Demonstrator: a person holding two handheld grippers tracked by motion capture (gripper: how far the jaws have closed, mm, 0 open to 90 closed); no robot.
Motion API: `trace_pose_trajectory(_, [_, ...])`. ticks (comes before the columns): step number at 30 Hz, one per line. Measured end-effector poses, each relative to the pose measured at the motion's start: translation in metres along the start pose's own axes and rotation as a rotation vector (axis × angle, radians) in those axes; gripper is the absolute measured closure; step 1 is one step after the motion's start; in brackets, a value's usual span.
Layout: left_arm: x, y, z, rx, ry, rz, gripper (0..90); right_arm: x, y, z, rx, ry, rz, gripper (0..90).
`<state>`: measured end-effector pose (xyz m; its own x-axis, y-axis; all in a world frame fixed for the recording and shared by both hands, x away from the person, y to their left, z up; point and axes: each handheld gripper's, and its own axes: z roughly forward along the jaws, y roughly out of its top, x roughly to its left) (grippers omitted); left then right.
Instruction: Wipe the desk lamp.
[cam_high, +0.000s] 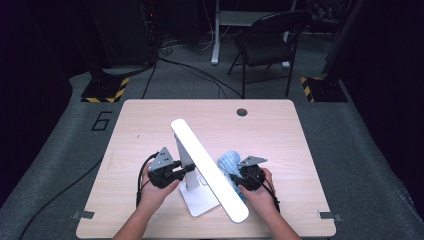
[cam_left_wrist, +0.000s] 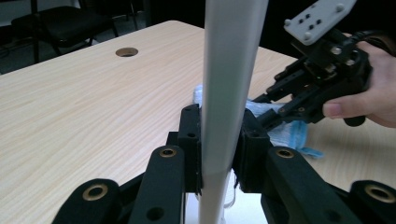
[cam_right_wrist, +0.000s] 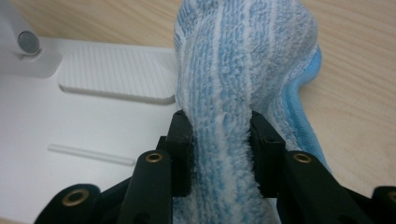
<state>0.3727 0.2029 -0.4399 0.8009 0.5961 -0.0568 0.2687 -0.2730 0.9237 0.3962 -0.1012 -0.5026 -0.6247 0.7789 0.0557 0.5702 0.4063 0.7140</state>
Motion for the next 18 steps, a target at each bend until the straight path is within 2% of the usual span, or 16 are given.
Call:
trace_pose_trajectory(9, [0.000,-0.001,0.001,-0.012,0.015,-0.007,75.1,0.006,-0.020,-0.020,-0.003,0.013,0.003,66.0])
trace_pose_trajectory(15, [0.000,-0.001,0.001,-0.012,0.010,-0.004,75.2,0.008,-0.029,-0.031,0.003,0.028,0.006,65.9])
trace_pose_trajectory(18, [0.001,0.000,0.000,-0.007,-0.011,-0.002,75.4,0.007,-0.030,-0.031,0.002,0.031,0.016,65.8])
